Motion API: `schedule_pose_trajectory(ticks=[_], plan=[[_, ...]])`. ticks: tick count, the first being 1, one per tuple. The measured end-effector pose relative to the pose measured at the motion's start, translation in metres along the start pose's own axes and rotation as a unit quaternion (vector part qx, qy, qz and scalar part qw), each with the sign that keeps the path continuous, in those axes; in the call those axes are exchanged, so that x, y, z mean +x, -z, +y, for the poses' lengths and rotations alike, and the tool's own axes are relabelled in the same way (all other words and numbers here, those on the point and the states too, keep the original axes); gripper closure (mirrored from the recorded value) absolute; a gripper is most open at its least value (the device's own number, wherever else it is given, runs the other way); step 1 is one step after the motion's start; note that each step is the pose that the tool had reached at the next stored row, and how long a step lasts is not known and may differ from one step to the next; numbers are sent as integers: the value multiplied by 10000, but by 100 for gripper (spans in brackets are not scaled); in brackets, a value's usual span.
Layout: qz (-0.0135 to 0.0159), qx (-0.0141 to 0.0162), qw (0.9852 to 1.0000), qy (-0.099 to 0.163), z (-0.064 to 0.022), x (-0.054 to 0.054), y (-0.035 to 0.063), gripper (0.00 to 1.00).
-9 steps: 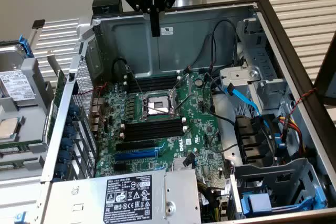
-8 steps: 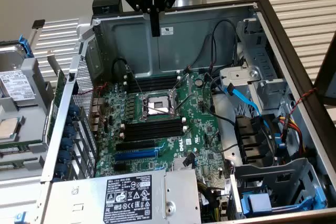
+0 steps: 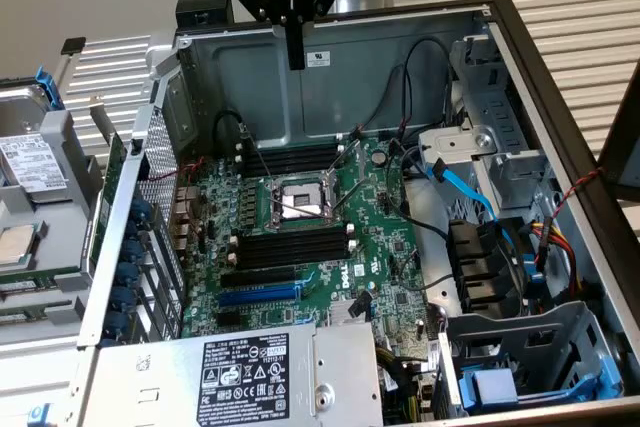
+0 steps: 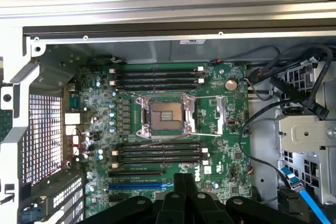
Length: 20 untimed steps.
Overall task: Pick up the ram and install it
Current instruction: 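Reach for the ram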
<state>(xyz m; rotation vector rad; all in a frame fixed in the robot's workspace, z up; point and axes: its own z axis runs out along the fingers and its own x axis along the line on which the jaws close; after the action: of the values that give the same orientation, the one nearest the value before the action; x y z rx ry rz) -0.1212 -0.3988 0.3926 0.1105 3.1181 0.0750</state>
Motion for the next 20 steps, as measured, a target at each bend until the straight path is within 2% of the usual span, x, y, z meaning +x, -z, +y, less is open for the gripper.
schedule_pose_trajectory(ticks=[8,20], plan=[[3,1,10000,0,-4,55,1,89],[3,1,10000,0,-62,388,11,89]])
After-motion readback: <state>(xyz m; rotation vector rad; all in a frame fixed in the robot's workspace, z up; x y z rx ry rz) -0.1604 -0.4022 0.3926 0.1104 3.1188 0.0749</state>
